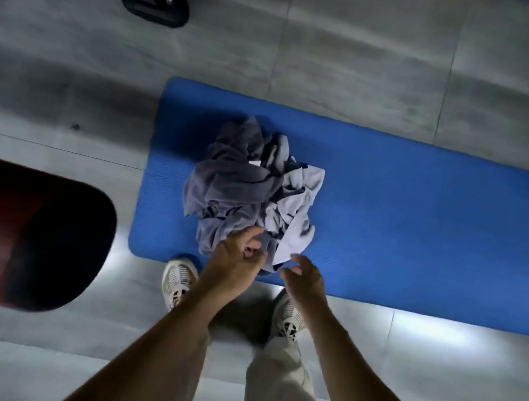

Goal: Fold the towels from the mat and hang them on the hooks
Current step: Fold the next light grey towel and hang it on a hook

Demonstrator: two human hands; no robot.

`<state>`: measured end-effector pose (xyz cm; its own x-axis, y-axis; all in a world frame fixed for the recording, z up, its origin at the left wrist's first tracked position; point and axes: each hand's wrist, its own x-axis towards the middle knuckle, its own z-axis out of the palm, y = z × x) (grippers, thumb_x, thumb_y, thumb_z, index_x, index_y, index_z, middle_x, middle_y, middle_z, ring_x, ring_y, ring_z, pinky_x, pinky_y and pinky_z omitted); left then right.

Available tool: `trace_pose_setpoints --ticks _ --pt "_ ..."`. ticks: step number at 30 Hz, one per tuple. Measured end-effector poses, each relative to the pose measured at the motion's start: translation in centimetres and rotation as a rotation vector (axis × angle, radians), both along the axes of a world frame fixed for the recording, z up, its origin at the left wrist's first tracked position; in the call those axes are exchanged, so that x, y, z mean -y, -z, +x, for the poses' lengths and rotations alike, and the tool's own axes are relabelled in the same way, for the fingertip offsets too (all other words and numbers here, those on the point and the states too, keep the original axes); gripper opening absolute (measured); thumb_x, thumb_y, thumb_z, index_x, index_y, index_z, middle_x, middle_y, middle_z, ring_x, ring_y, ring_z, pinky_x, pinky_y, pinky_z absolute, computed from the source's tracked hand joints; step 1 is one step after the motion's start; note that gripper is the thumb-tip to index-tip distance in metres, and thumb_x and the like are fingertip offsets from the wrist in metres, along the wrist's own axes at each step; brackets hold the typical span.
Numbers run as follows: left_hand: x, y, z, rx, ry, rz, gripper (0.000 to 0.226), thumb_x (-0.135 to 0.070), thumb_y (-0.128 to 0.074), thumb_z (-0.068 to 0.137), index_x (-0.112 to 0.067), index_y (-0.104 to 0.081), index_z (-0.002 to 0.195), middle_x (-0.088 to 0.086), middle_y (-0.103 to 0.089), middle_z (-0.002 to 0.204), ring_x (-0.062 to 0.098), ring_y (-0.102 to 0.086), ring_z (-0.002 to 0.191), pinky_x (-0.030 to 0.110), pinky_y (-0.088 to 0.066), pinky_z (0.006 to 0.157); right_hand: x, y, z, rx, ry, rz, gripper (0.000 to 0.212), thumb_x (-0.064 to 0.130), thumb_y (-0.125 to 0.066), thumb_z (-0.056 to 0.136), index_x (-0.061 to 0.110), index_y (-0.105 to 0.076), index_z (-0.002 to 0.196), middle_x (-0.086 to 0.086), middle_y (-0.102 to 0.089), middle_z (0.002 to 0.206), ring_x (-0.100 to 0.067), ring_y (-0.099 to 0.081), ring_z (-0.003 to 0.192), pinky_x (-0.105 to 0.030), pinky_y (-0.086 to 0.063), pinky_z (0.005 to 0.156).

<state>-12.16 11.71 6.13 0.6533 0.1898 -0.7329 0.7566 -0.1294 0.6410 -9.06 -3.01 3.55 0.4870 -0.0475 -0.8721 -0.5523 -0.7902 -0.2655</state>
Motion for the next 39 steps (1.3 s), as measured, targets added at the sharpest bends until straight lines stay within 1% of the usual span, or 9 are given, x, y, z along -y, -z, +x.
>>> trace_pose_setpoints --ticks 4,9,12,16,23,28,31,35,39 --pt "0.2 7.4 1.1 0.015 -0.040 0.027 0.034 -0.012 -0.057 0.091 -0.018 -0.060 0.125 0.000 -0.066 0.112 0.006 -0.062 0.095 0.022 -0.050 0.087 0.0 8.9 2.0 -0.040 -0.063 -0.046 0.064 0.034 -0.054 0.092 0.034 -0.028 0.151 -0.011 -0.040 0.147 -0.032 -0.041 0.132 -0.040 -0.035 0.104" --pt "1.3 12.8 3.3 0.071 -0.007 -0.007 0.032 -0.012 -0.058 0.091 -0.023 -0.061 0.120 -0.005 -0.067 0.103 0.000 -0.062 0.089 0.013 -0.048 0.077 -1.0 16.9 4.5 -0.032 -0.131 -0.063 0.081 0.069 -0.045 0.065 0.039 -0.043 0.140 -0.006 -0.027 0.152 -0.033 -0.031 0.138 -0.045 -0.035 0.109" --pt "1.8 14.5 4.0 0.047 -0.041 -0.036 0.022 -0.009 -0.056 0.092 -0.023 -0.060 0.109 -0.010 -0.064 0.093 -0.007 -0.058 0.085 0.001 -0.040 0.065 -1.8 18.8 5.4 -0.023 -0.200 -0.095 0.094 0.069 -0.033 0.053 0.028 -0.045 0.136 -0.008 -0.027 0.146 -0.036 -0.027 0.137 -0.051 -0.035 0.107" --pt "2.0 14.3 4.7 0.042 -0.124 -0.091 0.016 -0.019 -0.060 0.084 -0.025 -0.062 0.099 -0.003 -0.068 0.096 -0.001 -0.064 0.084 0.013 -0.047 0.072 -1.5 18.3 5.7 0.011 -0.093 -0.115 0.091 0.068 -0.044 0.059 0.023 -0.042 0.138 -0.003 -0.039 0.141 -0.030 -0.037 0.129 -0.045 -0.042 0.096" --pt "3.0 6.7 5.0 0.047 -0.056 0.013 0.018 -0.012 -0.058 0.091 -0.024 -0.066 0.102 -0.006 -0.071 0.092 -0.001 -0.065 0.083 0.017 -0.050 0.073 -0.1 8.5 6.7 0.032 0.239 0.118 0.053 0.029 -0.076 0.079 0.015 -0.058 0.126 -0.004 -0.058 0.128 -0.020 -0.055 0.115 -0.025 -0.041 0.089" --pt "3.8 -0.3 6.1 0.061 -0.014 0.034 0.022 -0.011 -0.060 0.090 -0.031 -0.067 0.099 -0.007 -0.072 0.093 0.007 -0.067 0.090 0.025 -0.052 0.079 0.7 -1.6 7.9 0.303 0.362 0.241 0.017 0.017 -0.067 0.077 0.024 -0.075 0.090 0.014 -0.069 0.075 -0.003 -0.063 0.072 -0.026 -0.046 0.068" --pt "5.0 -9.5 6.3 0.108 -0.057 0.088 0.021 -0.017 -0.063 0.088 -0.038 -0.065 0.090 -0.018 -0.072 0.082 0.002 -0.066 0.082 0.017 -0.049 0.073 2.6 -11.9 8.5 0.441 0.392 0.336 0.033 0.007 -0.058 0.074 0.036 -0.072 0.066 0.013 -0.071 0.068 -0.008 -0.065 0.067 -0.033 -0.053 0.067" --pt "5.8 -12.8 6.2 0.223 -0.047 0.136 0.019 -0.021 -0.070 0.082 -0.027 -0.068 0.100 -0.012 -0.073 0.092 0.000 -0.067 0.084 0.021 -0.054 0.074 3.1 -19.1 10.1 0.566 0.316 0.477 0.051 -0.011 -0.052 0.084 0.035 -0.070 0.073 0.013 -0.073 0.085 -0.007 -0.068 0.081 -0.028 -0.053 0.071" --pt "8.2 -20.4 3.9 0.315 0.088 0.231 0.024 -0.014 -0.069 0.082 -0.033 -0.060 0.072 -0.010 -0.065 0.067 0.005 -0.062 0.067 0.020 -0.049 0.058 4.9 -28.6 10.3 0.675 0.159 0.557 0.047 -0.011 -0.047 0.082 0.029 -0.071 0.087 0.009 -0.073 0.088 -0.025 -0.067 0.076 -0.039 -0.054 0.065"
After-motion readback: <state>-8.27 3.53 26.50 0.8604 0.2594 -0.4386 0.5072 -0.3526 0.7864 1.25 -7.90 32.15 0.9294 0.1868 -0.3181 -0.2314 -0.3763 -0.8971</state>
